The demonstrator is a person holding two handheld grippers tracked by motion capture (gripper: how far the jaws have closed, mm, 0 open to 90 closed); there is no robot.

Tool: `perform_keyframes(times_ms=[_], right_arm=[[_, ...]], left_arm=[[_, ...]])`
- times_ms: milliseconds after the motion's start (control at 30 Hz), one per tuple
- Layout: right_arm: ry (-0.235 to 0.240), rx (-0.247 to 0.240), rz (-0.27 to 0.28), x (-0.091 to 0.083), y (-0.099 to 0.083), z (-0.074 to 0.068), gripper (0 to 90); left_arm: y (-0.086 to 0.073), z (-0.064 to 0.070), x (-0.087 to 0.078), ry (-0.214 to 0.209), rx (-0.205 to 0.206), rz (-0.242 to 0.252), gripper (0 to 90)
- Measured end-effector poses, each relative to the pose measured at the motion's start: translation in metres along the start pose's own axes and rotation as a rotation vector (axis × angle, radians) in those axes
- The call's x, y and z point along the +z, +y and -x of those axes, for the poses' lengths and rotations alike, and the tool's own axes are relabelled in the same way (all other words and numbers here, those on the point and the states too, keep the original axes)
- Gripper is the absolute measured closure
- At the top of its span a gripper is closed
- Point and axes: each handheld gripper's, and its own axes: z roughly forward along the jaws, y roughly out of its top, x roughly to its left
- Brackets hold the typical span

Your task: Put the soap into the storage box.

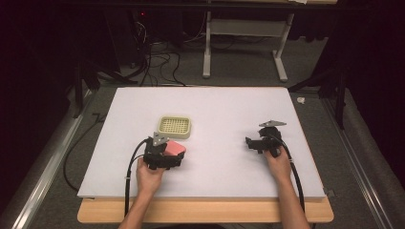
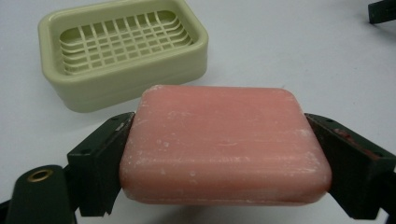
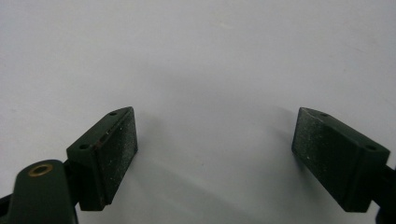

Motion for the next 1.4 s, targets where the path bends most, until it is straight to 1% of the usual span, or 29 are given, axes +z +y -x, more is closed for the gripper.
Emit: perform_keyframes(times_ms=[133,200,233,500,533,567,733,900,967,1133,1233,1400], right_arm=[[0.0,0.001,-0.001,0.0,0.0,0.0,14.8],[0.0,0.0,0.0,0.0,0.0,0.0,14.8],[0.0,0.0,0.0,0.0,0.0,0.0,14.8],[0.0,0.002,-0.001,0.0,0.0,0.0,14.8],[0.0,0.0,0.0,0.0,0.0,0.0,14.8],[0.0,0.0,0.0,0.0,0.0,0.0,14.8],[0.0,0.002,0.0,0.0,0.0,0.0,14.8],[0.001,0.003,0.0,0.0,0.0,0.0,14.8],[0.001,0.003,0.0,0.0,0.0,0.0,14.9],[0.001,0.003,0.0,0.0,0.0,0.0,14.9],[0.001,0.002,0.0,0.0,0.0,0.0,14.9],[0.001,0.002,0.0,0.0,0.0,0.0,14.9]], left_arm=[[0.004,-0.001,-0.003,0.004,0.002,0.008,13.9],[0.005,-0.003,-0.004,-0.004,-0.009,0.012,13.9],[0.007,-0.004,-0.005,0.002,-0.01,0.014,13.9],[0.014,-0.008,-0.009,0.008,-0.014,0.024,13.9],[0.015,-0.009,-0.009,0.008,-0.02,0.028,13.9],[0.016,-0.01,-0.009,0.004,-0.024,0.029,13.9],[0.02,-0.012,-0.007,0.009,-0.032,0.028,13.9],[0.027,-0.012,-0.006,0.013,-0.027,0.032,13.9],[0.029,-0.013,-0.005,0.007,-0.032,0.031,13.9],[0.036,-0.014,-0.004,0.017,-0.023,0.029,13.9],[0.039,-0.016,-0.003,0.011,-0.032,0.032,14.0],[0.046,-0.017,0.001,0.027,-0.017,0.016,14.0]])
